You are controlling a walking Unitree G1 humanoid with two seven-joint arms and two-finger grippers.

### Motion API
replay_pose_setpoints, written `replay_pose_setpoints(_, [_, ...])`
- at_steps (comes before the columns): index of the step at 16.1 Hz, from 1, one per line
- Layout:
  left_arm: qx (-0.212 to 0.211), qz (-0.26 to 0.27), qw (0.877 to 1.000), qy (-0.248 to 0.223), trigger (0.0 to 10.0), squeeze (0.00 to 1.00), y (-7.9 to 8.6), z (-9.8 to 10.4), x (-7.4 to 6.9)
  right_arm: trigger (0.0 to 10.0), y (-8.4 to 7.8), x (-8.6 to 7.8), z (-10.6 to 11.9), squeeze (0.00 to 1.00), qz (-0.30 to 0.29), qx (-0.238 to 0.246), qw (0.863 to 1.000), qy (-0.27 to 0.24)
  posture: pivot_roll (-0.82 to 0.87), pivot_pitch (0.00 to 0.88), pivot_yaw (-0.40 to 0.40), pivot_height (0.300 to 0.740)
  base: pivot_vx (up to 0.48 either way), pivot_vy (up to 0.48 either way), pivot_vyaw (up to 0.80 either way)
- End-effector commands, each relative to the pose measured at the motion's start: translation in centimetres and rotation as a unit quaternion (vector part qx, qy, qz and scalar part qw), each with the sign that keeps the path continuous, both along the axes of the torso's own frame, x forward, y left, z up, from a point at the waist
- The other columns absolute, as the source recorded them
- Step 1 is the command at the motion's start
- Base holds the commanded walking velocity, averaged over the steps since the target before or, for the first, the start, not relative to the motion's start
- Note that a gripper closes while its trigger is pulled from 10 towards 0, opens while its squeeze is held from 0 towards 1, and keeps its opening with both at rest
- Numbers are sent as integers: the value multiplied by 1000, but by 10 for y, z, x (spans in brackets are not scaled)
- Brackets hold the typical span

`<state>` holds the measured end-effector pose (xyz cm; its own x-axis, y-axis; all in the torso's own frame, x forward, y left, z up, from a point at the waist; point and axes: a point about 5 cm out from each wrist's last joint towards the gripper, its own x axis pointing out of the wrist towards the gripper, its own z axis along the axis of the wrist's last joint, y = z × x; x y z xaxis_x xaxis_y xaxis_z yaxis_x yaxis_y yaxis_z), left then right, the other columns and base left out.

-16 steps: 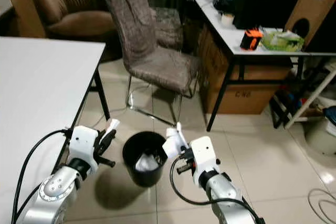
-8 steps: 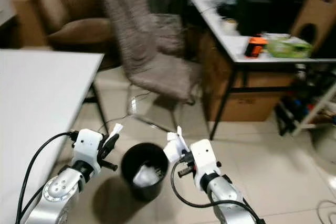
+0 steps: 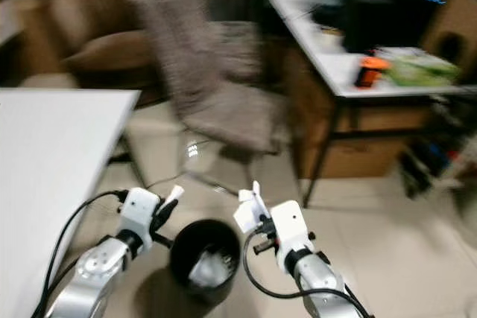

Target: Picking trash to rubbish bin

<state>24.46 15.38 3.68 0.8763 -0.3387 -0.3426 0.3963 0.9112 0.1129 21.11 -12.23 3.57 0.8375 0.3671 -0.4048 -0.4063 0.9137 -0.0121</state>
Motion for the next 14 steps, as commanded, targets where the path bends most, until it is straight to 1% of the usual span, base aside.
replay_pose_setpoints(1, [1, -24, 1000, -1, 10000, 0, -7, -2, 1, 10000, -8, 2, 2, 0, -10, -13, 1000, -7, -84, 0, 4, 740, 379, 0, 0])
replay_pose_setpoints(4, [21, -21, 1000, 9, 10000, 0, 0, -10, 6, 10000, -7, 0, 2, 0, 1, -17, 1000, -5, -87, 0, 4, 740, 369, 0, 0])
replay_pose_setpoints(5, [63, -28, 997, 24, 10000, 0, 5, -18, 9, 10000, -5, -2, 0, 0, 18, -25, 1000, 0, -86, 0, 3, 740, 0, 0, 0])
replay_pose_setpoints(7, [97, -40, 994, 37, 10000, 0, 9, -25, 12, 10000, -4, -4, -1, 0, 31, -33, 999, 4, -88, 0, -3, 740, 0, 0, 0])
replay_pose_setpoints(8, [104, -36, 992, 56, 10000, 0, 12, -30, 15, 10000, -4, -4, 0, 0, 34, -32, 999, 5, -89, 9, -2, 740, 0, 0, 0])
replay_pose_setpoints(9, [92, -37, 993, 69, 10000, 0, 11, -33, 18, 10000, -2, -5, 0, 0, 41, -31, 999, 6, -89, 37, 4, 740, 0, 0, 0])
replay_pose_setpoints(10, [92, -37, 993, 71, 10000, 0, 10, -33, 23, 10000, 0, -5, 1, 0, 50, -35, 998, 6, -90, 54, 8, 740, 0, 0, 0])
replay_pose_setpoints(11, [101, -39, 991, 73, 10000, 0, 6, -33, 33, 10000, 3, -5, -1, 0, 68, -45, 997, 9, -101, 84, 14, 740, 0, 0, 0])
replay_pose_setpoints(14, [95, -37, 992, 78, 10000, 0, 1, -31, 45, 10000, 1, -8, 1, 0, 70, -49, 996, 13, -116, 113, 21, 740, 0, 0, 0])
